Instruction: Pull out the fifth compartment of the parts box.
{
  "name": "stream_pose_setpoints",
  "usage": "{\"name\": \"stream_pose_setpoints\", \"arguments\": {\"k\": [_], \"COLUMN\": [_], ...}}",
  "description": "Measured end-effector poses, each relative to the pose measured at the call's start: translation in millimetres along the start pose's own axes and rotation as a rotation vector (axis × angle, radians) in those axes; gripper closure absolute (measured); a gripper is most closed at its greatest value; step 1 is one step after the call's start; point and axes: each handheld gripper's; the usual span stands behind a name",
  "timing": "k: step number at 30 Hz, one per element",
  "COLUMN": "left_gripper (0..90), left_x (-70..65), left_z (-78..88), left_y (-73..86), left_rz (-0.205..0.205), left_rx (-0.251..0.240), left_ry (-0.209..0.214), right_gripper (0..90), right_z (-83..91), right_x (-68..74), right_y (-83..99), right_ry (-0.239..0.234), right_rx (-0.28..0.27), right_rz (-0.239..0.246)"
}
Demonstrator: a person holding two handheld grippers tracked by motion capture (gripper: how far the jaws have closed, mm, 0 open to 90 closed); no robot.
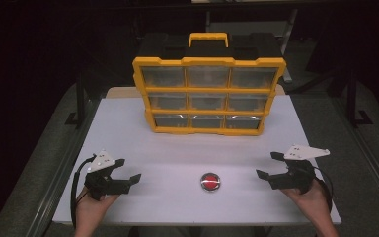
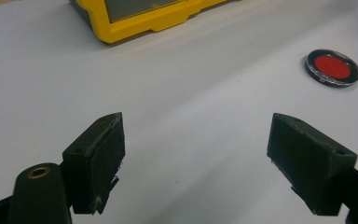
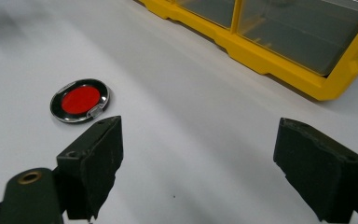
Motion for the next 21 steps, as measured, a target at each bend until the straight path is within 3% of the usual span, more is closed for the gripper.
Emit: {"name": "stream_pose_setpoints", "arguments": {"k": [21], "left_gripper": [18.7], "left_x": [-0.3], "left_z": [0.9], "left_y": [1.3], "left_rz": [0.000], "left_rx": [-0.012], "left_ry": [0.014], "right_gripper": [13.9], "right_z": [-1.0], "right_x": [-0.5], "right_y": [-0.7], "right_ry": [-0.008], "right_rx": [-0.015], "right_rz": [-0.024]}}
Point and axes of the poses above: each handheld gripper's, and its own axes: z roughly backward along the jaws, y roughly out of its underside, x roughly to its left, and after that the axes turned 3 degrees about -z, right-handed
